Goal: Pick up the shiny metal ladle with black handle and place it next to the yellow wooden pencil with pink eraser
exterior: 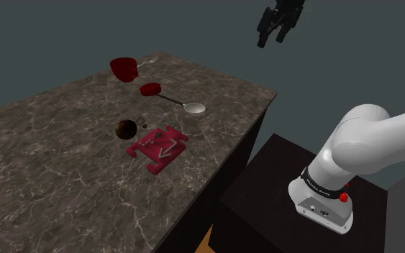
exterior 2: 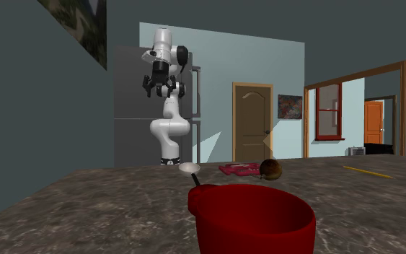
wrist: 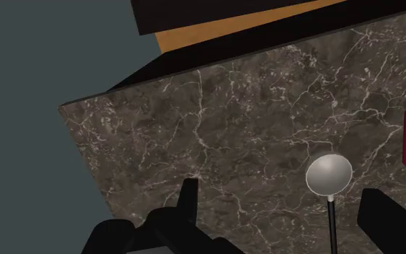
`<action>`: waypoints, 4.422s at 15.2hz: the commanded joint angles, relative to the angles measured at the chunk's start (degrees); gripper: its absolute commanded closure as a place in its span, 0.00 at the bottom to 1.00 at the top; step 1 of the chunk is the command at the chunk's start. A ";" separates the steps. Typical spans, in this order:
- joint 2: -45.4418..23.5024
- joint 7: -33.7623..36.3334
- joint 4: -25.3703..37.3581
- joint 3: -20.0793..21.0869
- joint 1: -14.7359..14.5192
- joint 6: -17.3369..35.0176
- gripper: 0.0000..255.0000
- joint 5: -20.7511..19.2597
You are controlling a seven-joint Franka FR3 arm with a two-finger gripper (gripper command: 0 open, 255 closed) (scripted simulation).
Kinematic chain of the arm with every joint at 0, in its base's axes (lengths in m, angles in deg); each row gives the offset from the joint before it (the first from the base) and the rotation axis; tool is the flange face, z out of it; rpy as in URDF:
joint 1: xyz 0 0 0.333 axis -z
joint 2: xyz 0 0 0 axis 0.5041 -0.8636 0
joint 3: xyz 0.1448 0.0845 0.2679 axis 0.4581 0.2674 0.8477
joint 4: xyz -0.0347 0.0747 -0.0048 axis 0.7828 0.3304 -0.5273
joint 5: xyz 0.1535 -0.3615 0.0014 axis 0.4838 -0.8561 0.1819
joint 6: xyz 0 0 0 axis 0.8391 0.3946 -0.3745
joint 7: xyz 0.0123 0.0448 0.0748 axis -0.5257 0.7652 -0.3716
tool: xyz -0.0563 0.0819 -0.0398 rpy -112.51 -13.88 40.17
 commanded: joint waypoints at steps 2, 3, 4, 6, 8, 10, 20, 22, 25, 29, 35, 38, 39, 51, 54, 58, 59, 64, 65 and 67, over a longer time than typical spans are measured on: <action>-1.42 -0.17 -0.39 -0.09 -0.31 1.70 0.00 0.24; -2.89 -0.35 -0.71 -0.17 -0.64 3.38 0.00 0.49; -4.42 -0.54 -0.96 -0.26 -0.96 5.05 0.00 0.74; -7.63 -0.97 -1.25 -0.41 -1.62 8.32 0.00 1.27; -11.03 -1.46 -1.25 -0.55 -2.30 11.49 0.00 1.84; -14.59 -2.01 -0.95 -0.66 -2.97 14.53 0.00 2.46; -34.07 -5.72 4.73 -0.80 -6.26 27.15 0.00 6.47; -38.16 -6.63 6.69 -0.64 -6.80 29.04 0.00 7.44; -44.35 -8.02 10.12 -0.27 -7.48 31.42 0.00 8.92; -52.66 -9.80 15.60 0.50 -8.18 33.74 0.00 10.78; -61.90 -11.42 22.33 1.69 -8.66 35.74 0.00 12.37; -63.30 -11.53 21.90 1.81 -8.73 37.58 0.00 12.55; -63.79 -11.57 21.78 1.84 -8.75 38.19 0.00 12.61; -65.06 -11.68 21.53 1.95 -8.81 39.71 1.00 12.77; -65.08 -11.74 21.55 1.94 -8.77 39.71 1.00 12.78; -65.19 -11.67 21.55 1.96 -8.83 39.83 1.00 12.77; -65.07 -11.68 21.53 1.94 -8.81 39.72 1.00 12.77; -63.10 -11.19 22.82 1.80 -8.86 36.48 1.00 12.39; -62.73 -11.10 23.12 1.78 -8.87 35.82 1.00 12.32; -62.03 -10.91 23.75 1.73 -8.88 34.50 1.00 12.18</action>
